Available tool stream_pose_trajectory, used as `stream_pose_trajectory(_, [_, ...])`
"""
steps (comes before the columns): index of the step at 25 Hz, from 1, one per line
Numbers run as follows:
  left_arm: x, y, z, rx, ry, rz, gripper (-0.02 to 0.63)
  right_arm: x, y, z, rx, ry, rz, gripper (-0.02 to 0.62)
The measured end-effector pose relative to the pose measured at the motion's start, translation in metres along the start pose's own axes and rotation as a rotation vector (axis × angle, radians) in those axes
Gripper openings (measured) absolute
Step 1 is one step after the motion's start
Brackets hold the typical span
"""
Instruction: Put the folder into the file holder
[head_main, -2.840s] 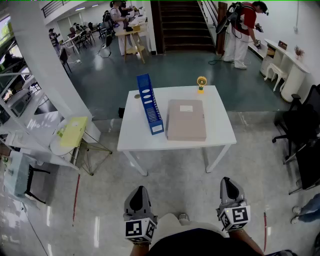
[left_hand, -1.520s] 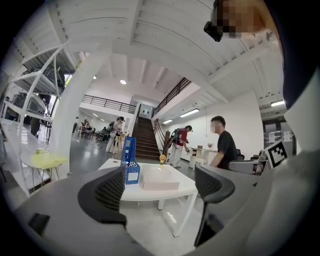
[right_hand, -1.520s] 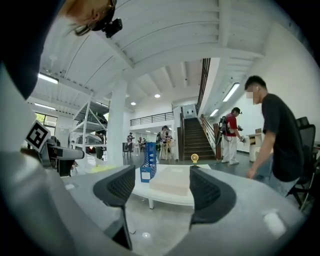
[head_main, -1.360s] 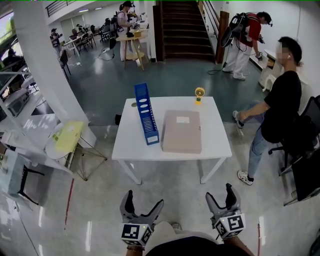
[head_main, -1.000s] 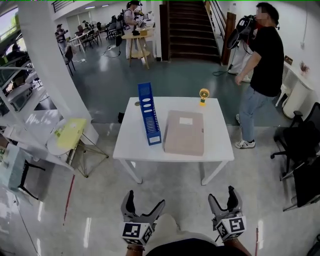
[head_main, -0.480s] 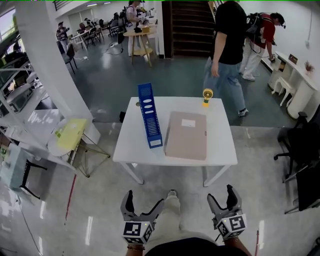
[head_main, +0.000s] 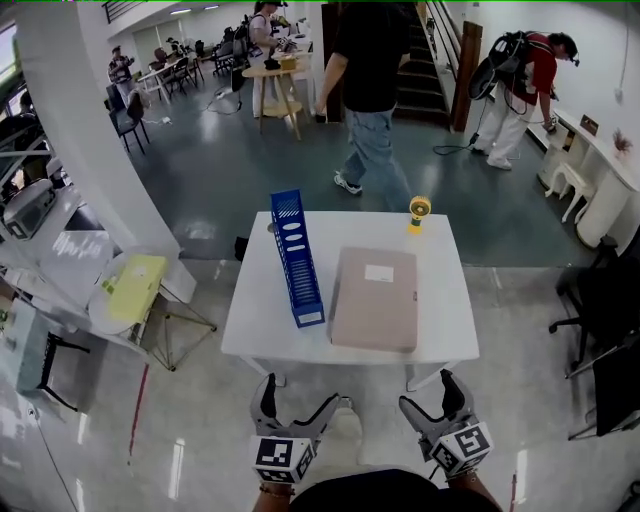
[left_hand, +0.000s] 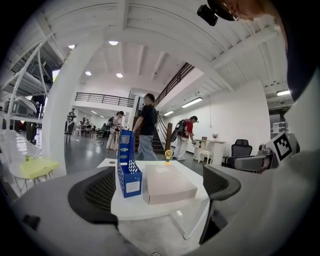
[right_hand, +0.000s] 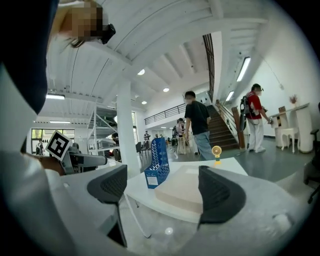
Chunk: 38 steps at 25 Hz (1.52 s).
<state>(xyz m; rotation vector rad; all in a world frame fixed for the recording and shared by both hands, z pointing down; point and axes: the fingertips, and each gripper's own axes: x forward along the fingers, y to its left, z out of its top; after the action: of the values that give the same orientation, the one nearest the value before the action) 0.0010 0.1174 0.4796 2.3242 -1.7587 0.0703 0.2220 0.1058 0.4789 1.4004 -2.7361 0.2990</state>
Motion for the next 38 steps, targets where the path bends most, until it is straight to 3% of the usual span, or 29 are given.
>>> stream_pose_trajectory(4, [0.038,0.007,0.009,0.027,0.017,-0.041,0.537,0.037,-0.015,0.004,-0.01,0.016,0.0,0.449])
stream_pose_trajectory(8, [0.075,0.012,0.01,0.017,0.069,-0.1,0.537,0.071,-0.036,0.016,0.089,0.013,-0.047,0.457])
stream_pose_trajectory(11, [0.098,0.013,0.005,0.02,0.116,-0.147,0.537,0.093,-0.05,0.017,0.068,0.035,-0.075,0.457])
stream_pose_trajectory(18, [0.155,0.024,0.005,0.036,0.139,-0.223,0.537,0.143,-0.076,0.014,0.084,0.072,-0.115,0.463])
stream_pose_trajectory(26, [0.204,0.009,-0.024,0.092,0.261,-0.386,0.537,0.179,-0.108,-0.001,0.106,0.101,-0.166,0.463])
stream_pose_trajectory(32, [0.227,0.002,-0.034,0.093,0.29,-0.439,0.537,0.19,-0.124,-0.011,0.1,0.127,-0.194,0.465])
stream_pose_trajectory(36, [0.242,-0.007,-0.064,0.053,0.389,-0.481,0.537,0.193,-0.145,-0.027,0.12,0.169,-0.215,0.465])
stream_pose_trajectory(38, [0.245,-0.012,-0.078,0.074,0.436,-0.488,0.537,0.194,-0.155,-0.035,0.148,0.19,-0.219,0.465])
